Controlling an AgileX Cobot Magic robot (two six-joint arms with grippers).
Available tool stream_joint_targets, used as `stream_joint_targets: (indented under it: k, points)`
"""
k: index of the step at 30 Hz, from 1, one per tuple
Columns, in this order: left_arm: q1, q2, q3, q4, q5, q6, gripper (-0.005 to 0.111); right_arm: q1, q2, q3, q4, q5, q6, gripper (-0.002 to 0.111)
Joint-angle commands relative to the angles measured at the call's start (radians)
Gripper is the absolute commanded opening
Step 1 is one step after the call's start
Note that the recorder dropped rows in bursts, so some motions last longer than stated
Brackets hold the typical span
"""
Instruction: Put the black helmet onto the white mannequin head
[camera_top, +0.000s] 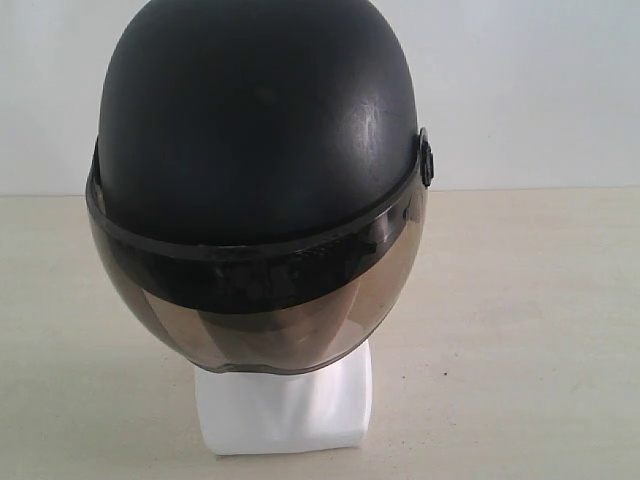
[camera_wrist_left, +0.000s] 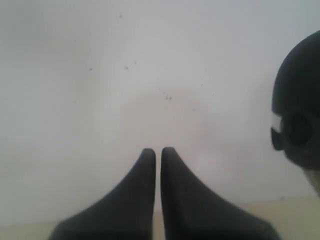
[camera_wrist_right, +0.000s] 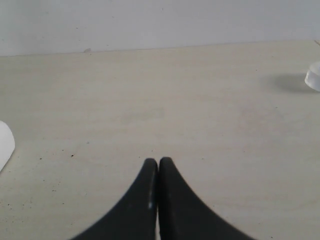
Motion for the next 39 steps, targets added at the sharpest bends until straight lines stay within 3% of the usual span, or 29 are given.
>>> stream_joint_targets:
  k: [1,14,23,32,39]
  points:
    - [0.000,-0.007,0.005,-0.090,0.185,0.132,0.004,0.001,-0.005,0.005,-0.008,-0.007,0.003,0.000]
    - [0.000,-0.007,0.005,-0.600,0.478,0.729,0.004,0.001,-0.005,0.005,-0.004,-0.007,0.003,0.000]
    - [0.000,-0.007,0.005,-0.824,0.522,0.701,0.004,0.001,-0.005,0.005,-0.004,-0.007,0.003,0.000]
    - [0.000,-0.007,0.005,-0.849,0.626,0.662,0.004,0.001,-0.005,0.005,-0.004,-0.007,0.003,0.000]
    - [-0.016,-0.012,0.005,-0.851,0.626,0.633,0.004,0.001,-0.005,0.005,-0.004,-0.007,0.003,0.000]
